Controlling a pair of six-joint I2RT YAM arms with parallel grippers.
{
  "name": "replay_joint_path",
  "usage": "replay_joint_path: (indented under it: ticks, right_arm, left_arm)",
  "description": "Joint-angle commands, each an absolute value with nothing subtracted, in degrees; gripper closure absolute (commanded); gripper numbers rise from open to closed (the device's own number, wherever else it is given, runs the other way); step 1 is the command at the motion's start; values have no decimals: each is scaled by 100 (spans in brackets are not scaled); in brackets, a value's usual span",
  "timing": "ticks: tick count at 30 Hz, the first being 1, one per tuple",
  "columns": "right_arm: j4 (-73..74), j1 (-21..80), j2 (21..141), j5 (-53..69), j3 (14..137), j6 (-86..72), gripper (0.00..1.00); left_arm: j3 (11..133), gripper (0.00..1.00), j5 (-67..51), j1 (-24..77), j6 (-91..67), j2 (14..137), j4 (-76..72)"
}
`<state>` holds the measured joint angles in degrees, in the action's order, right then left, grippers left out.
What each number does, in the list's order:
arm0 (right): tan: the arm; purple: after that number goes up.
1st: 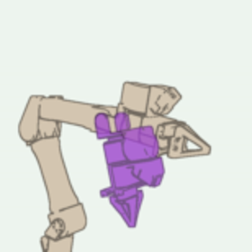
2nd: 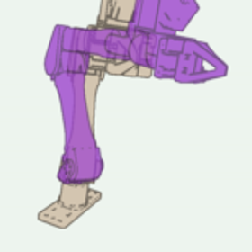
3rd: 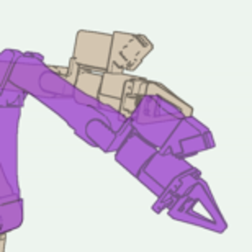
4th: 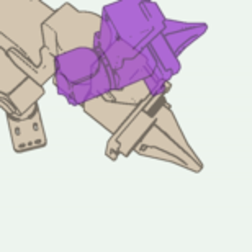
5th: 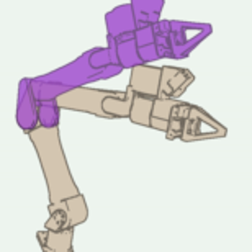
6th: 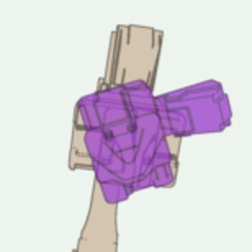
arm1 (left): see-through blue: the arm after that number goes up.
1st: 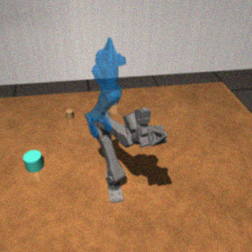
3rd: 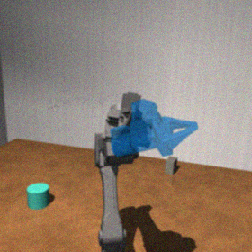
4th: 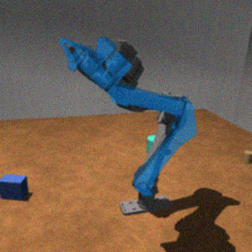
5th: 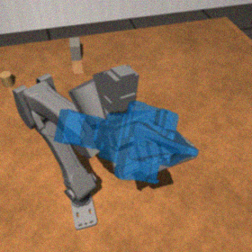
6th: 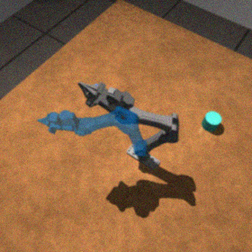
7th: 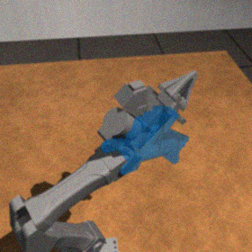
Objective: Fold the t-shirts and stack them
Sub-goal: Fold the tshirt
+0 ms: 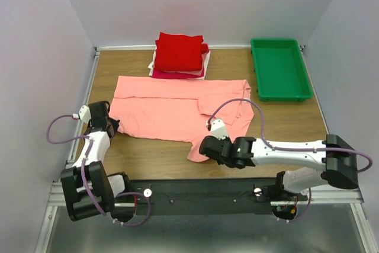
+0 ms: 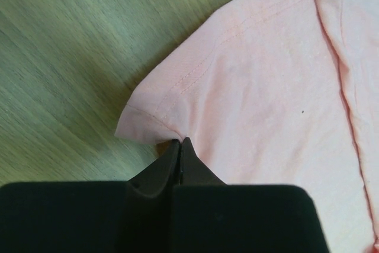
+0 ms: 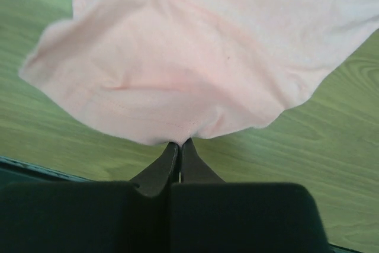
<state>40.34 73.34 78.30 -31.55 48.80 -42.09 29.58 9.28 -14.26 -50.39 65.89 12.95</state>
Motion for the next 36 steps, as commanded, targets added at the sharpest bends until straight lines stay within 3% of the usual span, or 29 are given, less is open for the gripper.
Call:
replay_joint_path:
  ticks: [1,10,36]
  right_arm:
    - [4113,7111,7585,-3858,5211,-4350,100]
    - [3912,6058,7673,-4605,5774,-3982,99]
    - [3252,4009,8709,-3798,7303,-2365,100]
  left_arm:
    - [3173,100,704,-1450,-4992,6399,1318]
    - [3629,100,290,-1424,-5001,6583,1292]
    - [5087,100,659,-1274,-5212,7857,1389]
